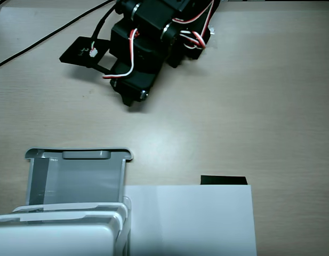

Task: Close drawer.

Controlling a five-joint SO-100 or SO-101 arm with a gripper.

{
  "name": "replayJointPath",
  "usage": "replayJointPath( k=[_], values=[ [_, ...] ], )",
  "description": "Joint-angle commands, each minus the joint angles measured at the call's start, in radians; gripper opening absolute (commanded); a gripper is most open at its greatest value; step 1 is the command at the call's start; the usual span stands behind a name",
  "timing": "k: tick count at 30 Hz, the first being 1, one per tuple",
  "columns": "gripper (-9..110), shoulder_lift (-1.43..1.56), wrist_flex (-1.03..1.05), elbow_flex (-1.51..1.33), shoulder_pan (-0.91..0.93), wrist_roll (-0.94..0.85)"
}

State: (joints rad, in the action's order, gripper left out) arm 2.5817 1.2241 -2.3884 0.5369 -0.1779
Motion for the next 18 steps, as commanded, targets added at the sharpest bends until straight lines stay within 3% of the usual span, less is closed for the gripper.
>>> replayJointPath(
  k=[1,7,18],
  values=[
    [0,0.012,-0.014,0.003,0.008,-0.008],
    [0,-0.100,0.008,0.074,0.005,0.081],
    [0,-0.109,0.012,0.074,0.009,0.080]
  ],
)
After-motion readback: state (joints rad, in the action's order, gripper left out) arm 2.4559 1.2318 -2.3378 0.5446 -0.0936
